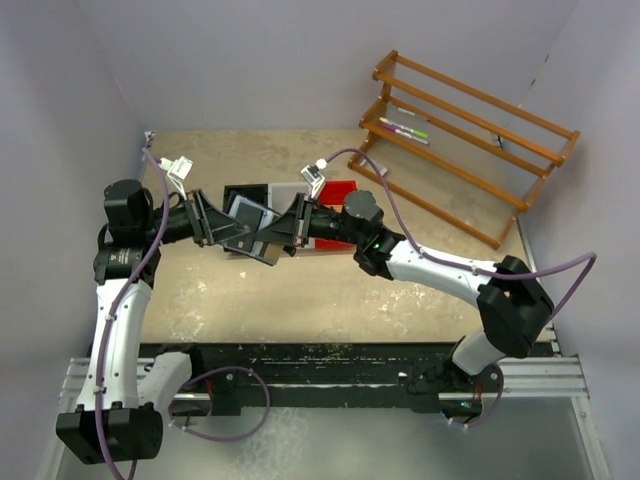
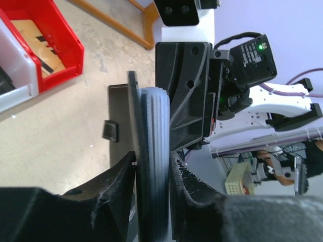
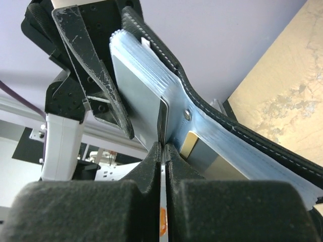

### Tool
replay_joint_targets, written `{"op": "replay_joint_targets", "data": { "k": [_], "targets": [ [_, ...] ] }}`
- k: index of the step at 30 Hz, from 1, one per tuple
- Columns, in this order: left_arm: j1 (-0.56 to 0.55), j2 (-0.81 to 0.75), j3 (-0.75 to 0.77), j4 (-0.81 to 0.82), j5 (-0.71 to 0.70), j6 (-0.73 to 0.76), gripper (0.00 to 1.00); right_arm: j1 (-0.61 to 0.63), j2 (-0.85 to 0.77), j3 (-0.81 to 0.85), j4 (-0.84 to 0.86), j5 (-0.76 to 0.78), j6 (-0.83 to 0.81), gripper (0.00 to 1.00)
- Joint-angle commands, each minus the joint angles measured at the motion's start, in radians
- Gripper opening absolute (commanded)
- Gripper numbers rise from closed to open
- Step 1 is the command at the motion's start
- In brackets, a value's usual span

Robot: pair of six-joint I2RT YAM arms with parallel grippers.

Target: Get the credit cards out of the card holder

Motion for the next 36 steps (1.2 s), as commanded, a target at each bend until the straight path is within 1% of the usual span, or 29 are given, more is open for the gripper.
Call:
{"op": "replay_joint_targets", "data": {
  "k": [1, 5, 9, 19, 28, 36],
  "targets": [
    [-0.015, -0.035, -0.027, 0.121, 0.195, -0.123, 0.37, 0.006, -0.019, 0.057, 0.078, 0.005, -0.005, 0.0],
    [-0.015, -0.039, -0.029, 0.191, 0.233, -0.183, 0.39, 0.006, -0.034, 0.047, 0.06, -0.013, -0.014, 0.0],
    [-0.015, -0.043, -0.029, 0.215, 0.251, -0.209, 0.39, 0.006, -0.05, 0.018, 0.055, -0.032, -0.008, 0.0],
    [-0.015, -0.056, -0.031, 0.29, 0.261, -0.297, 0.29, 0.005, -0.079, -0.025, 0.066, -0.028, -0.01, 0.0],
    [-0.015, -0.055, -0.031, 0.292, 0.251, -0.301, 0.25, -0.005, -0.136, -0.123, 0.08, 0.002, -0.01, 0.0],
    [-0.014, -0.055, -0.028, 0.273, 0.232, -0.275, 0.25, -0.008, -0.131, -0.107, 0.091, -0.004, -0.006, 0.0]
  ]
}}
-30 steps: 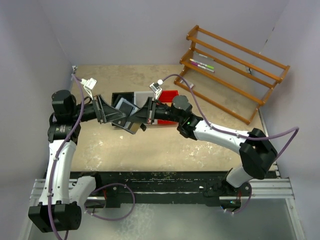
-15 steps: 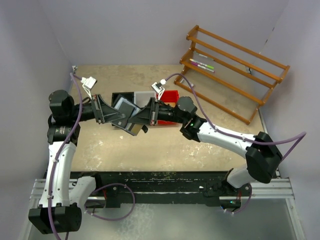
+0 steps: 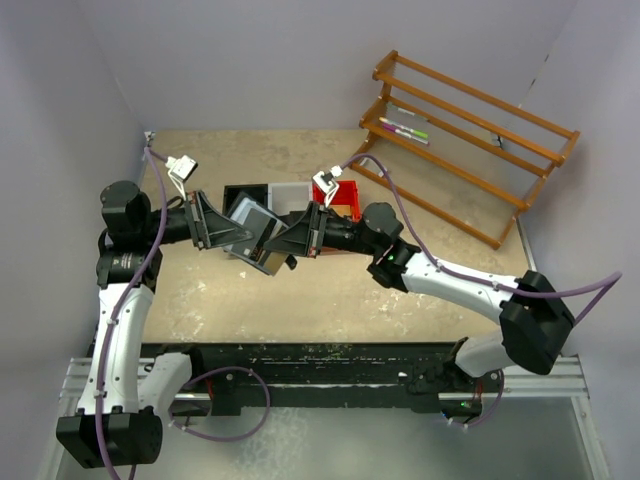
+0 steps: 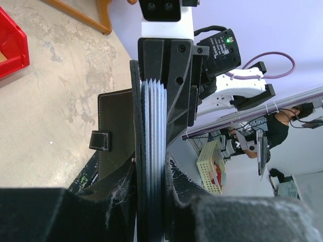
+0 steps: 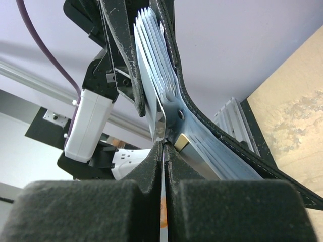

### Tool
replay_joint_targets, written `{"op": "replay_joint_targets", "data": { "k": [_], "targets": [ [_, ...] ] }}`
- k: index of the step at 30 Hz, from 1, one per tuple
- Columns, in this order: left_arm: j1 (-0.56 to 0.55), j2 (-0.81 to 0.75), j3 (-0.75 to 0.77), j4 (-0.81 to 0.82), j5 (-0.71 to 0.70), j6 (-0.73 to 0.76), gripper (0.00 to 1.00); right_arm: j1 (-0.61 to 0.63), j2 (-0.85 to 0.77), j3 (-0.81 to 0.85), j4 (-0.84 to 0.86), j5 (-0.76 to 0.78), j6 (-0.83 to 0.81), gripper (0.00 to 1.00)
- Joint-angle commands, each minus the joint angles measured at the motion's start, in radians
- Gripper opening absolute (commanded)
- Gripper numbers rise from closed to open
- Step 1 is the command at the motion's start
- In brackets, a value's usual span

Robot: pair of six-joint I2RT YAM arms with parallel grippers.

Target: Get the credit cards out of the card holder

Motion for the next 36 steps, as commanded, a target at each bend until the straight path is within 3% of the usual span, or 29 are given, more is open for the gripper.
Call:
{"op": "replay_joint_targets", "data": {
  "k": [1, 4, 6, 9, 14, 17, 32, 36],
  "targets": [
    [-0.004, -0.028, 0.021, 0.042, 0.051, -0.016, 0.25, -0.014, 0.004, 0.017, 0.007, 0.028, -0.006, 0.07],
    [-0.004, -0.029, 0.022, 0.034, 0.046, -0.005, 0.23, -0.014, 0.022, 0.021, 0.058, 0.027, 0.029, 0.37],
    [-0.004, -0.027, 0.028, 0.007, 0.039, 0.02, 0.22, -0.014, 0.037, 0.018, 0.101, 0.02, 0.058, 0.42],
    [-0.004, -0.023, 0.042, -0.042, 0.03, 0.062, 0.21, -0.014, 0.061, 0.024, 0.145, 0.021, 0.086, 0.36],
    [-0.004, -0.015, 0.067, -0.091, 0.017, 0.105, 0.21, -0.014, 0.078, 0.008, 0.211, 0.011, 0.131, 0.11],
    [-0.004, -0.006, 0.082, -0.111, 0.015, 0.124, 0.21, -0.018, 0.066, -0.019, 0.217, 0.011, 0.131, 0.01],
    [-0.004, 0.0, 0.138, -0.102, -0.026, 0.137, 0.23, -0.073, -0.041, -0.235, 0.242, -0.031, 0.138, 0.0],
    [-0.004, 0.032, 0.224, -0.271, -0.109, 0.335, 0.19, -0.197, -0.134, -0.277, 0.084, -0.104, 0.089, 0.0]
  ]
}}
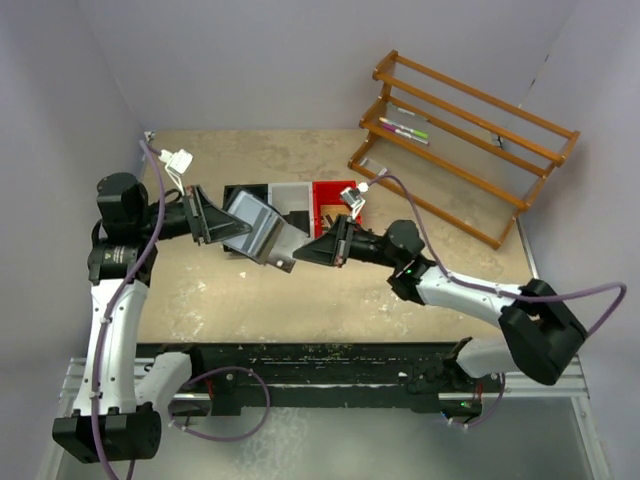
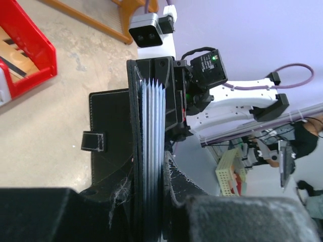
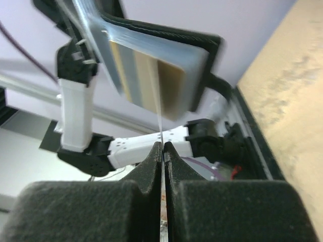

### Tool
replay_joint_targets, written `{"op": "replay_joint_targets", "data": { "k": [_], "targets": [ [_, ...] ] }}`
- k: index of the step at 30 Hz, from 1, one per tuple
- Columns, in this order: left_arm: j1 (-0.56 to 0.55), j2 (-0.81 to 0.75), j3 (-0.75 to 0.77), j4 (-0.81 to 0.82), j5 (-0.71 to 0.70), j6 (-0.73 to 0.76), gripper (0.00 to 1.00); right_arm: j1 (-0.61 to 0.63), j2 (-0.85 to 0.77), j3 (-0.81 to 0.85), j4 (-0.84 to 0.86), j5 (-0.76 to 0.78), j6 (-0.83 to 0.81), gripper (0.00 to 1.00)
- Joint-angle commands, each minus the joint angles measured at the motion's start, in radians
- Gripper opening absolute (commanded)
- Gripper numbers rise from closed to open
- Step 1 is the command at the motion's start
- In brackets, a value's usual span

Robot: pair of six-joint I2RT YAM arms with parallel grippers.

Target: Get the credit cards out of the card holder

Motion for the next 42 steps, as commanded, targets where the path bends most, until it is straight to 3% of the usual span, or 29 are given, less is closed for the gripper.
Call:
{"op": "replay_joint_targets", "data": {
  "k": [1, 5, 9, 16, 26, 40, 42],
  "targets": [
    [0.002, 0.024, 0.163, -0.151, -0.07, 0.234, 0.17, -0.147, -0.114, -0.022, -0.224, -0.067, -0.097, 0.0],
    [0.002, 0.062, 0.239, -0.31, -0.235, 0.409, 0.18, -0.225, -0.167, 0.104, -0.617, -0.047, -0.326, 0.0],
    [0.002, 0.07, 0.244, -0.372, -0.339, 0.497, 0.18, -0.247, -0.084, 0.255, -0.806, -0.017, -0.484, 0.0],
    [0.002, 0.04, 0.247, -0.411, -0.305, 0.558, 0.18, -0.247, 0.226, 0.625, -1.14, 0.127, -0.732, 0.0],
    [0.002, 0.025, 0.247, -0.454, -0.244, 0.587, 0.17, -0.221, 0.583, 0.918, -1.249, 0.241, -0.788, 0.0],
    [0.002, 0.018, 0.247, -0.449, -0.185, 0.562, 0.17, -0.13, 0.763, 1.08, -1.355, 0.376, -0.825, 0.0],
    [0.002, 0.015, 0.25, -0.45, -0.181, 0.565, 0.16, -0.13, 0.764, 1.082, -1.367, 0.396, -0.825, 0.08]
  ]
}}
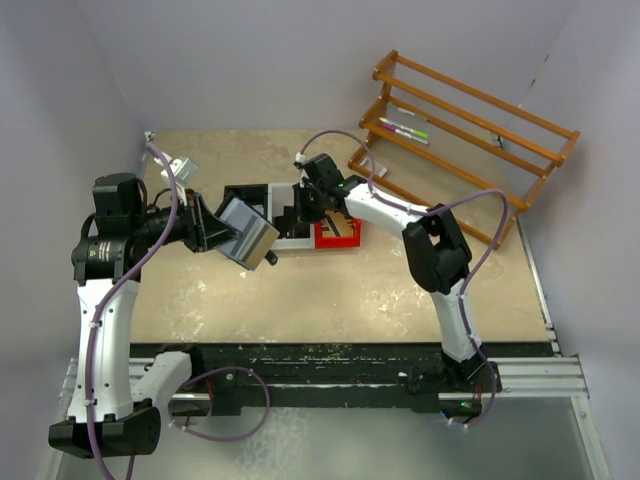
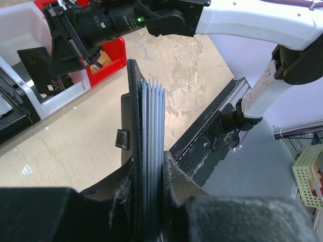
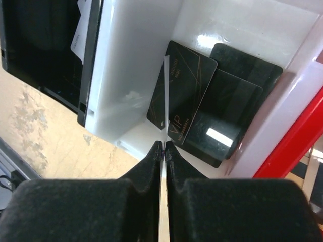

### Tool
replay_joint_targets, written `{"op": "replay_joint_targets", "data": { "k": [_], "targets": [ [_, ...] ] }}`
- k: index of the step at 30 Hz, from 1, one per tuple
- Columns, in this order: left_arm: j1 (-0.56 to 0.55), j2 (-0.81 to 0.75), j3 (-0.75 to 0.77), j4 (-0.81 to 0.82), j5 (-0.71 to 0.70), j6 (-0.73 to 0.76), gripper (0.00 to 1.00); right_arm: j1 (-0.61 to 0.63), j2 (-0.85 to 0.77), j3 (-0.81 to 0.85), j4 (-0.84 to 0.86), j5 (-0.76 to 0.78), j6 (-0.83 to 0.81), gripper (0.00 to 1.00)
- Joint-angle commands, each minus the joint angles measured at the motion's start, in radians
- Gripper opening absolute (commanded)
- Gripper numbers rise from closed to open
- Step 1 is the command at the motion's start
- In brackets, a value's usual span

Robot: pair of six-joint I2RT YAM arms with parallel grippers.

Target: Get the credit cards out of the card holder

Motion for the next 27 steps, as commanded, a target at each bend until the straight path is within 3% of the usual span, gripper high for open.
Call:
{"op": "replay_joint_targets", "data": {
  "k": [1, 5, 14, 16, 22, 27],
  "targets": [
    [0.003, -0.022, 0.045, 0.043, 0.062, -0.001, 0.16, -0.005, -0.014, 0.043, -0.044, 0.069, -0.02, 0.13],
    [0.002, -0.018, 0.06, 0.039, 0.082, 0.002, 0.16, -0.003, -0.067, 0.054, -0.079, 0.109, -0.028, 0.36],
    [0.002, -0.01, 0.064, 0.034, 0.112, 0.015, 0.16, -0.002, -0.378, 0.03, -0.039, 0.039, -0.022, 0.61],
    [0.002, -0.007, 0.065, 0.033, 0.132, 0.018, 0.16, -0.002, -0.458, -0.005, 0.007, -0.026, -0.02, 0.7],
    [0.004, 0.007, 0.06, 0.011, 0.212, 0.046, 0.16, -0.001, -0.607, -0.129, 0.267, -0.449, 0.018, 0.99],
    [0.002, 0.012, 0.049, -0.009, 0.265, 0.071, 0.16, 0.051, -0.608, -0.127, 0.339, -0.619, 0.027, 1.0]
  ]
}}
